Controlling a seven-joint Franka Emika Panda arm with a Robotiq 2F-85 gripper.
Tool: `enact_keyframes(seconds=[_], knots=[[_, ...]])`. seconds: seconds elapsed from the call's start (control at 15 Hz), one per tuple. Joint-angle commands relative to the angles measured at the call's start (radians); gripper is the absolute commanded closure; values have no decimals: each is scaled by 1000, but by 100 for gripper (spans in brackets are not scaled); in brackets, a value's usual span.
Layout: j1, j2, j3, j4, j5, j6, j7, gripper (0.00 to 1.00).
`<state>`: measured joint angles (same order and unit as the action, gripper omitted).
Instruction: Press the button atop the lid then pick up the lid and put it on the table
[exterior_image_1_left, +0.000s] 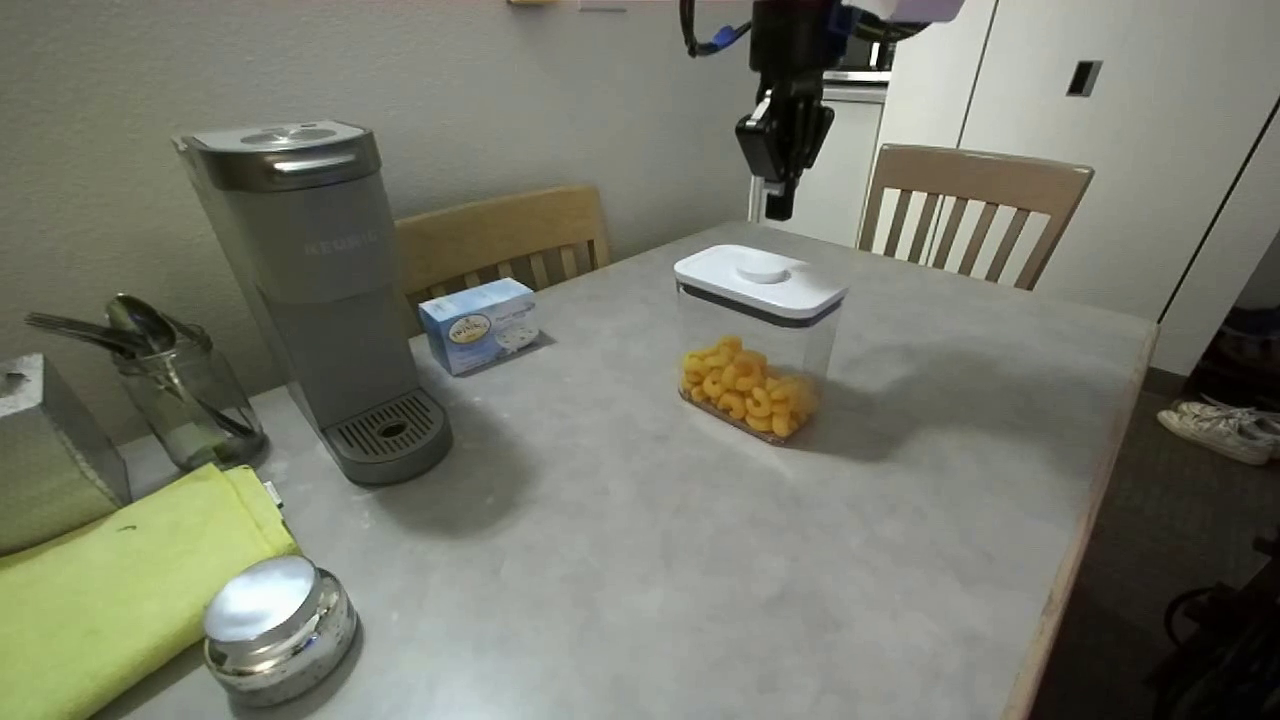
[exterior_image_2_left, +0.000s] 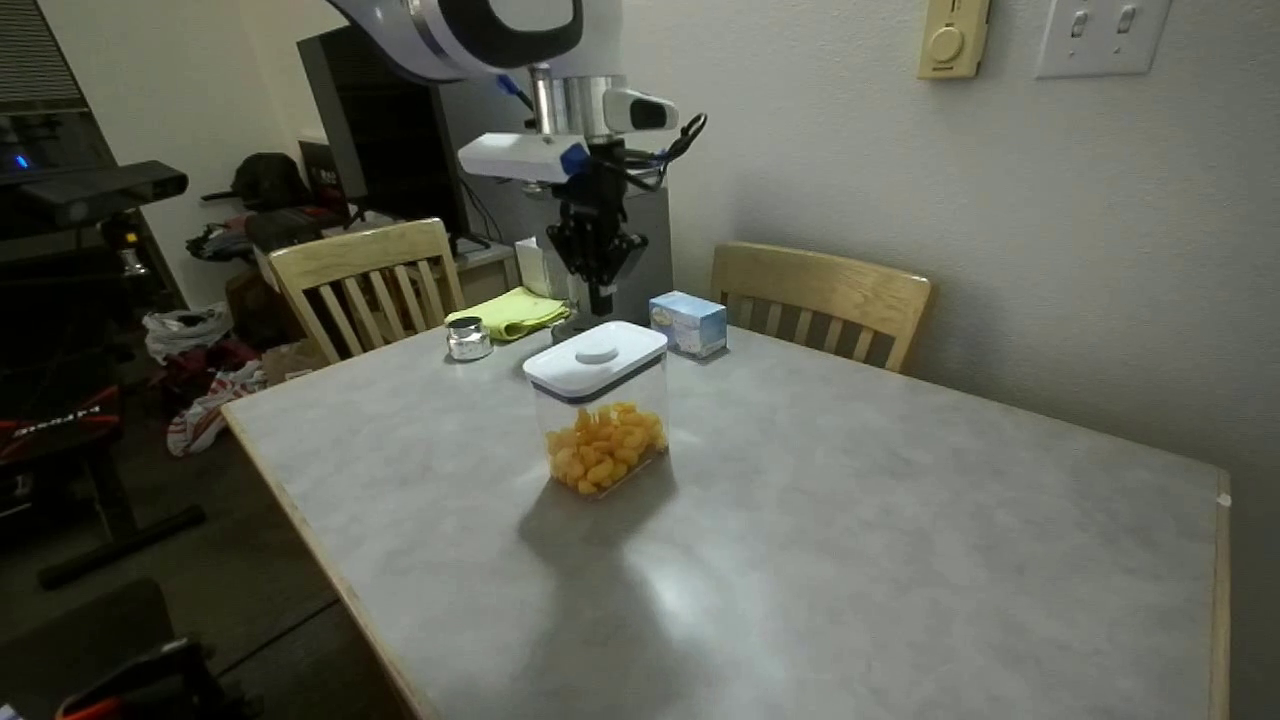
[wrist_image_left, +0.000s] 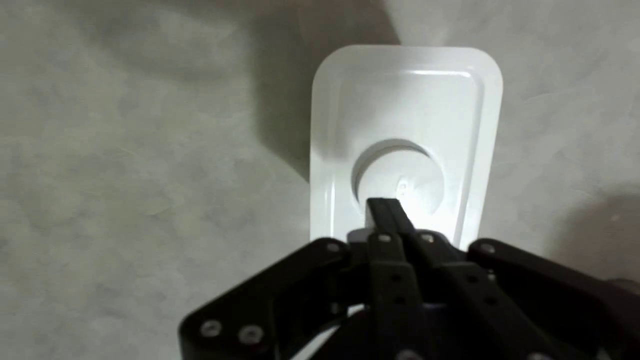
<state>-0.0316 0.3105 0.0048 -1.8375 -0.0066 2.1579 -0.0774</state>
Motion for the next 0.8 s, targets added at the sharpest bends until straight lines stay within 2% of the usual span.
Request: enact_keyframes(seconds=[0.0,0.2,0.73], knots=[[6,-50,-10,31,-16,-77,19,100],[4,-66,-6,47,-1,-88,14,67],[2,-37,-5,17,23,-65,35,11]])
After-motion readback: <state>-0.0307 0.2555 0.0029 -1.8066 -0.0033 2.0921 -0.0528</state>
